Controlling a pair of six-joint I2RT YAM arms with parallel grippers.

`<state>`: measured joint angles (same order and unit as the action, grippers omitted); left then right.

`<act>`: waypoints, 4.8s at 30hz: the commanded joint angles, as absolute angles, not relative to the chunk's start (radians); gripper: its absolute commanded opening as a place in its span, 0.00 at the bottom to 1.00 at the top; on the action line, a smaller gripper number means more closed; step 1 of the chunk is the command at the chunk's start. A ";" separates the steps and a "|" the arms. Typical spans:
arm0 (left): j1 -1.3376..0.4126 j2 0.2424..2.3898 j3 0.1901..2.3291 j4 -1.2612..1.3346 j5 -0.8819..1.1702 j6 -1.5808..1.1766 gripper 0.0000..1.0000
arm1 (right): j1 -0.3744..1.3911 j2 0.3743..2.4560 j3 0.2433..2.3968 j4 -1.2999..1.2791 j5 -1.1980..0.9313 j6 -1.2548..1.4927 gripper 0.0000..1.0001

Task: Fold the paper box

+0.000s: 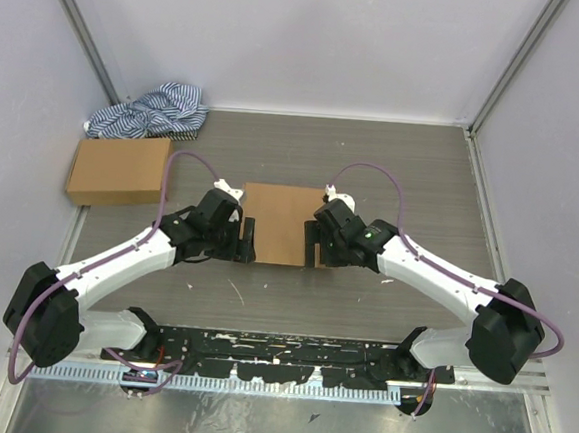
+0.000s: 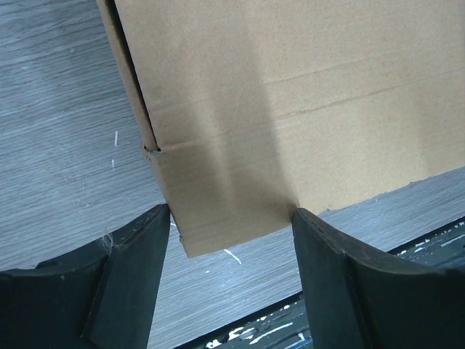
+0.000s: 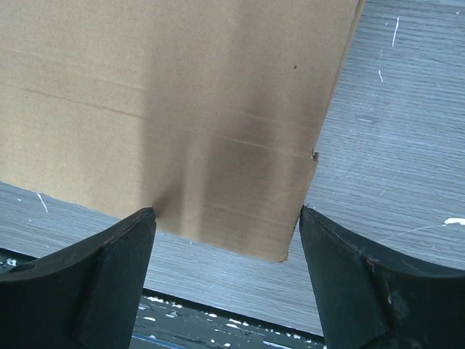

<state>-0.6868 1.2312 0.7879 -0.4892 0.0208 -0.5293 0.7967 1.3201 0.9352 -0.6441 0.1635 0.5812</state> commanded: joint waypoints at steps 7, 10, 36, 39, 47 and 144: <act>-0.693 1.227 0.832 -0.528 0.048 -0.559 0.73 | 0.804 1.331 1.001 -0.663 0.124 0.579 0.85; -0.692 1.223 0.830 -0.525 0.059 -0.565 0.73 | 0.804 1.331 0.998 -0.660 0.120 0.579 0.85; -0.692 1.228 0.850 -0.528 0.136 -0.606 0.70 | 0.804 1.357 1.008 -0.658 0.059 0.575 0.85; -0.693 1.227 0.847 -0.528 0.139 -0.611 0.70 | 0.804 1.361 1.007 -0.658 0.045 0.574 0.85; -0.693 1.210 0.840 -0.530 0.149 -0.625 0.69 | 0.803 1.345 1.022 -0.669 0.043 0.586 0.85; -0.698 1.261 0.921 -0.751 0.003 -0.546 0.56 | 0.787 1.396 0.953 -0.589 0.072 0.579 0.85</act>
<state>-0.6899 1.2598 0.8692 -0.7185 0.0235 -0.5648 0.7826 1.4006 0.9482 -0.6281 0.0727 0.5816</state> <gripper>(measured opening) 0.560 0.850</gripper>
